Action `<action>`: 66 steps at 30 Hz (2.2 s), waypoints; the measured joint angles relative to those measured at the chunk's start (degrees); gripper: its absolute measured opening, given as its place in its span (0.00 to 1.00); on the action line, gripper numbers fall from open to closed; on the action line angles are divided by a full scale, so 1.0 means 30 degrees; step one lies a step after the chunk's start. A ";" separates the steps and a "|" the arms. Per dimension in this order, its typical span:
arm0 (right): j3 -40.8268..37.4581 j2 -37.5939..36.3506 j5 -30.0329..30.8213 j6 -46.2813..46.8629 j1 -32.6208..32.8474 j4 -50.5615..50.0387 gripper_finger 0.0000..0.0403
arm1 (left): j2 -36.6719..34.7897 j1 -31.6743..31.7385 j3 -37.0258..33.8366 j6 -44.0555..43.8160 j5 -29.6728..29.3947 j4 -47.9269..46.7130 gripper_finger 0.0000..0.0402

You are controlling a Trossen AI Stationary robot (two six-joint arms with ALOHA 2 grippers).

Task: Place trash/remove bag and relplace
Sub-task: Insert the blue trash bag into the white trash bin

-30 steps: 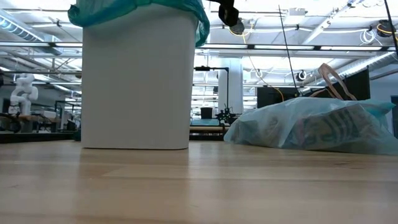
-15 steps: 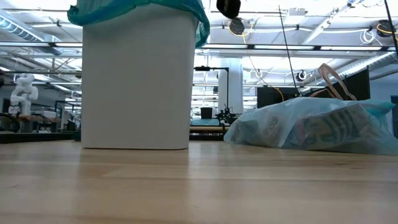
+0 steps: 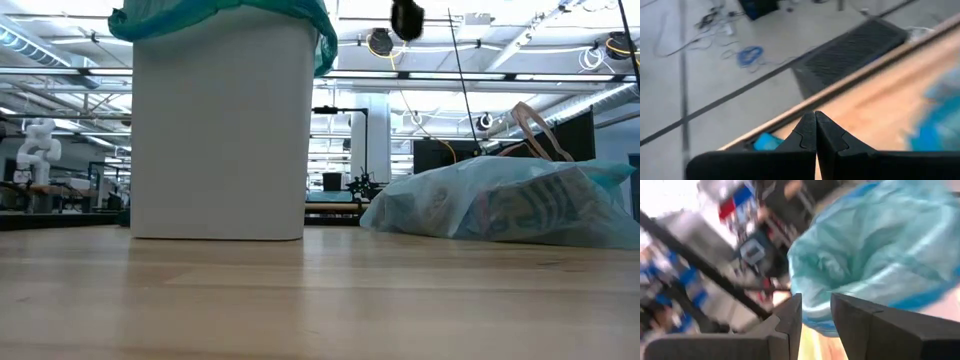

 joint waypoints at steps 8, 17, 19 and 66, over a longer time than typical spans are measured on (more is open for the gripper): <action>-0.3047 -0.0347 0.2454 0.2607 0.2214 0.3939 0.23 | 0.0816 0.5137 0.0000 0.3917 0.4132 0.2147 0.00; -0.3054 0.1064 0.4874 0.3286 0.3670 0.4230 0.21 | 0.3440 0.9059 0.0000 0.6969 1.1736 0.1643 0.00; -0.3054 0.1227 0.5100 0.3477 0.3872 0.4198 0.21 | 0.3992 0.9414 0.0000 0.7404 1.1563 0.1686 0.00; -0.3069 0.7007 0.6632 0.5076 0.3232 0.9545 0.21 | 0.6615 0.8566 0.0000 1.0308 2.5492 -0.1890 0.00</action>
